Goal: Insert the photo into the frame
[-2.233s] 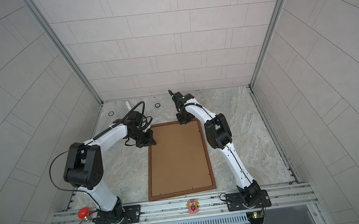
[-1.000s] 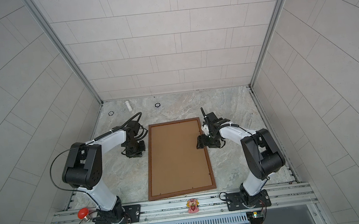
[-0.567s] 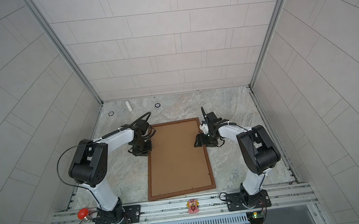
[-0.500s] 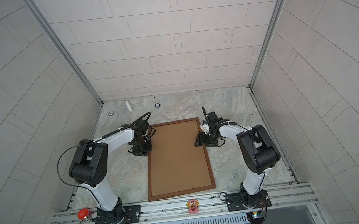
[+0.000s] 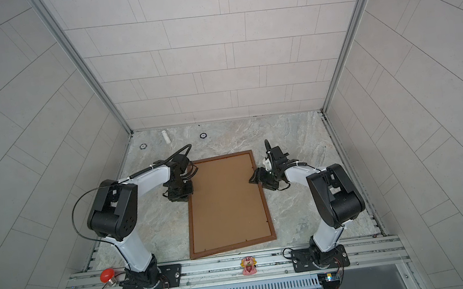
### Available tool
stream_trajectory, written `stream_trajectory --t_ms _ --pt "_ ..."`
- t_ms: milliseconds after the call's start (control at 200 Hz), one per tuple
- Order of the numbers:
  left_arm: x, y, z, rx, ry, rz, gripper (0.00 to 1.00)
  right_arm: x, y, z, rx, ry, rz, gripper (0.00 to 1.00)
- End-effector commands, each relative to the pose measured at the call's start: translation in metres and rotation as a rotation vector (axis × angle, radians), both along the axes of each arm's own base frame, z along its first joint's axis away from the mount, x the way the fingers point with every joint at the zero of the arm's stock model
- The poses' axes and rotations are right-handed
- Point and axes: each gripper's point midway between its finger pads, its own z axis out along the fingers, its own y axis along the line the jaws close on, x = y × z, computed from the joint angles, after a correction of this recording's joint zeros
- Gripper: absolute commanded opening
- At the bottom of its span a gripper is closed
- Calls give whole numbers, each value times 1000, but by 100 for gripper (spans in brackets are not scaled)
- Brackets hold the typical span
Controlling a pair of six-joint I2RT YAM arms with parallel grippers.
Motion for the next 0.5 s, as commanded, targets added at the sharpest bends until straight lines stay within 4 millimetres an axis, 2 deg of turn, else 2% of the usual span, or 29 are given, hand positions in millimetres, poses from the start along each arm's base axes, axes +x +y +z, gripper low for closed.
stream_trajectory --t_ms 0,140,290,490 --pt "-7 -60 -25 -252 53 -41 9 -26 96 123 493 -145 300 68" --pt "5 -65 -21 -262 40 -45 8 -40 103 147 534 -168 320 68" --pt "16 -70 -23 -274 34 -38 8 -55 107 153 581 -153 325 67" --pt "31 -82 -22 -321 22 -26 8 -59 110 198 733 -201 296 64"
